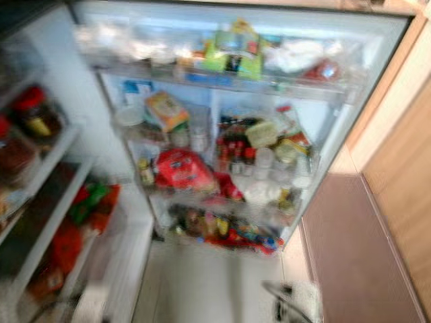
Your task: Restocking fridge
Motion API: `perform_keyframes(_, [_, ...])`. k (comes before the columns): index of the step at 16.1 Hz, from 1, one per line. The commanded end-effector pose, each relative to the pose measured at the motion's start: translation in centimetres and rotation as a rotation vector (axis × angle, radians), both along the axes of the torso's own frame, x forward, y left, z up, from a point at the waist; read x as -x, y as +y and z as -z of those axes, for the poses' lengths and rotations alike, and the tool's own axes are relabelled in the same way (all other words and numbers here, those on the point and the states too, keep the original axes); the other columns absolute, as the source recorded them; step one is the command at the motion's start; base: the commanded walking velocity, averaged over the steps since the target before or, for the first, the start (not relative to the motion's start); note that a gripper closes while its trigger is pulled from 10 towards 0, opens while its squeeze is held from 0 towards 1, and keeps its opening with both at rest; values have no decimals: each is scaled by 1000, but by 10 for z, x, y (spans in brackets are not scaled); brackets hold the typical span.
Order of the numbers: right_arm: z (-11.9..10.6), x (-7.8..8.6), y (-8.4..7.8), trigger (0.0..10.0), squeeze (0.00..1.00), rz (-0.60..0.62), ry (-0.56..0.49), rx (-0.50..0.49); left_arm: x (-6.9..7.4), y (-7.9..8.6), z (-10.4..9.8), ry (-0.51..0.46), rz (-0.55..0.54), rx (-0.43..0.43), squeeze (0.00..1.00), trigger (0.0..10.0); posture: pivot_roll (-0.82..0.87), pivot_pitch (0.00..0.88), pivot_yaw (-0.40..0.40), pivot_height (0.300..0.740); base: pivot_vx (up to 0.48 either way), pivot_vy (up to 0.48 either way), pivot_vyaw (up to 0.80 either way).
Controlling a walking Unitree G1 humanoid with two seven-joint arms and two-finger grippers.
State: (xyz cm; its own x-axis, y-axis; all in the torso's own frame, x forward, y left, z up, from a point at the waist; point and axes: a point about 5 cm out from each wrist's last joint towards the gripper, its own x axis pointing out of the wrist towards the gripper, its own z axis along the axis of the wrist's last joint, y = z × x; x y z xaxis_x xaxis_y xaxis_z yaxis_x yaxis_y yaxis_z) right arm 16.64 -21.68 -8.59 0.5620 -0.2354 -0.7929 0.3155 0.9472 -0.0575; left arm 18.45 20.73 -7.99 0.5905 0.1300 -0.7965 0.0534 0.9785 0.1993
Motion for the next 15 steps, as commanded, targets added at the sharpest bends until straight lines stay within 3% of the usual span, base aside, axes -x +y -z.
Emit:
perform_keyframes(1, [-2,-7,7,10000,0,-12,-17,-14,14,11,5,47,-17,-26,0,10000,-106,38,28,740,0,0,0])
perform_keyframes(11, [-4,-11,9,10000,0,-30,-42,-7,15,10,5,49,-17,-27,0,10000,-118,41,24,740,0,0,0])
perform_keyframes(13, [-8,-14,3,10000,0,-28,-87,31,15,11,5,48,-18,-28,0,10000,-113,42,26,740,0,0,0])
perform_keyframes(15, [-20,-28,-5,10000,0,-57,-179,119,15,11,5,48,-17,-30,0,10000,-114,43,27,740,0,0,0])
